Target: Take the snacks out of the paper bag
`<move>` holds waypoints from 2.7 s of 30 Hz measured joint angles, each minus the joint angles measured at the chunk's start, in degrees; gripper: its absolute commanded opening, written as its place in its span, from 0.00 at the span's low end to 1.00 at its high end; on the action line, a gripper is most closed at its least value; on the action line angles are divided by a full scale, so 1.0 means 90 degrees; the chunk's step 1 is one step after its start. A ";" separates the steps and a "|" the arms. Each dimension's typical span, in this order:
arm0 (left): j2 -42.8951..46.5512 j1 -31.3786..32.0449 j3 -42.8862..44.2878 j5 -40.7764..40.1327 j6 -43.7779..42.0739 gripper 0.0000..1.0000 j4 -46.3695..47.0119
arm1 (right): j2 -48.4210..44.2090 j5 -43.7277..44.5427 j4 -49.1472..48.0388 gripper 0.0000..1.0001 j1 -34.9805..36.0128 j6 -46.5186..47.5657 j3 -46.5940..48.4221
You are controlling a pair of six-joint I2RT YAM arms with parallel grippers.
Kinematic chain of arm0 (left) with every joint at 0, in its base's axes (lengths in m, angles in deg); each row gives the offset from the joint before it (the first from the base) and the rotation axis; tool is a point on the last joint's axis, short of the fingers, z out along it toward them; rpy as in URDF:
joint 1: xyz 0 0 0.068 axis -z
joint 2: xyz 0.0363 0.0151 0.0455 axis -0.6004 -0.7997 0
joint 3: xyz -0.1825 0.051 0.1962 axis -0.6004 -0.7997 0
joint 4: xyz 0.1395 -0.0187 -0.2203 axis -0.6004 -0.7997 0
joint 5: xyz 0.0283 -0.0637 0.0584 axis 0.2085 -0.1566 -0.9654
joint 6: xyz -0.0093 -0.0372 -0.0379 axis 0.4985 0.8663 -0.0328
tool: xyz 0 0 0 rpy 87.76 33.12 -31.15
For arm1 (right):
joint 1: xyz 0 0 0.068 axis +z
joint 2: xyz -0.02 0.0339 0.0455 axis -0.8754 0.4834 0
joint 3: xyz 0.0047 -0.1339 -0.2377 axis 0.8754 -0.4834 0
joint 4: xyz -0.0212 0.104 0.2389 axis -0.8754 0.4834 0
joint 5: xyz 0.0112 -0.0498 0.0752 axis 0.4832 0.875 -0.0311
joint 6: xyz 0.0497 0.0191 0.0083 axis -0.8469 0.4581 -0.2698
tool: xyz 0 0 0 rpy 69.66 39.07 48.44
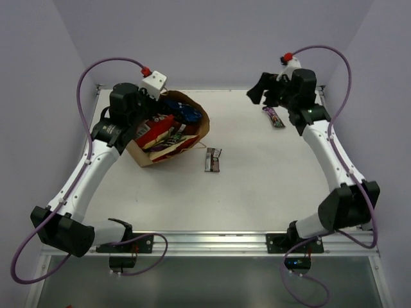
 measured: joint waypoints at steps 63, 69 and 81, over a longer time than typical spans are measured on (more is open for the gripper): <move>0.0537 0.0459 -0.0629 0.1202 0.0760 0.00 -0.0542 | 0.1423 0.0573 -0.0347 0.00 0.4677 0.1098 -0.0731; 0.0549 0.0459 -0.0631 0.1151 0.0760 0.00 -0.0539 | 0.1175 0.0580 -0.0318 0.00 0.4677 0.1056 -0.0741; 0.0559 0.0459 -0.0634 0.1132 0.0797 0.00 -0.0537 | 0.0828 0.0668 -0.0226 0.74 0.4675 0.0872 -0.0627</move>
